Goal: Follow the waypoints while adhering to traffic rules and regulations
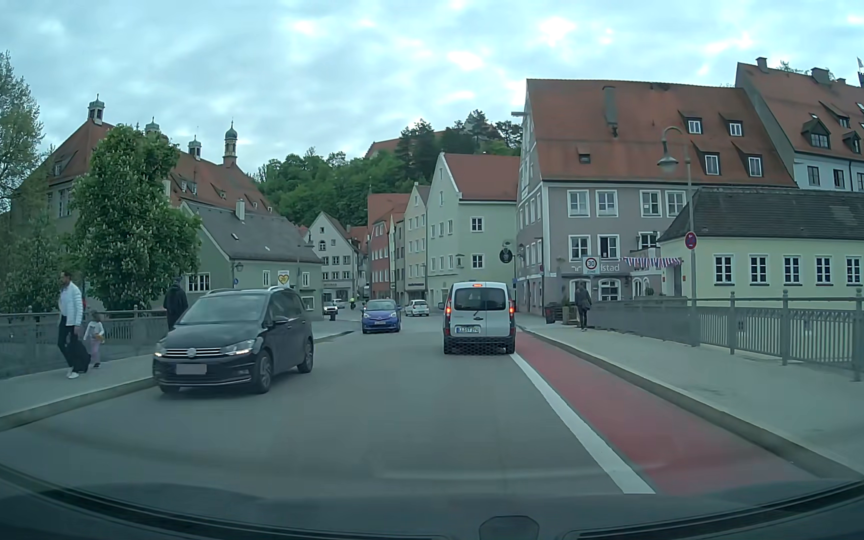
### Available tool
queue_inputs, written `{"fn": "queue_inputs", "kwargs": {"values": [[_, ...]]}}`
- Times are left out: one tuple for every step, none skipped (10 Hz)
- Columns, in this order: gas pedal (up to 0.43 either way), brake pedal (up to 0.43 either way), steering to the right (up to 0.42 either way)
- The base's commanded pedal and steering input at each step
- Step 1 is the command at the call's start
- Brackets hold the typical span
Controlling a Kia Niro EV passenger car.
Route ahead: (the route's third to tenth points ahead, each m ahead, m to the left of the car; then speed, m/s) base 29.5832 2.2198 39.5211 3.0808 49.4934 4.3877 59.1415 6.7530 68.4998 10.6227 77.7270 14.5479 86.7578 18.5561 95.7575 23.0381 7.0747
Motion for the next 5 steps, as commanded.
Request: {"fn": "queue_inputs", "kwargs": {"values": [[0.0, 0.061, 0.002], [0.0, 0.067, 0.002], [0.0, 0.073, 0.002], [0.0, 0.067, 0.003], [0.0, 0.067, 0.003]]}}
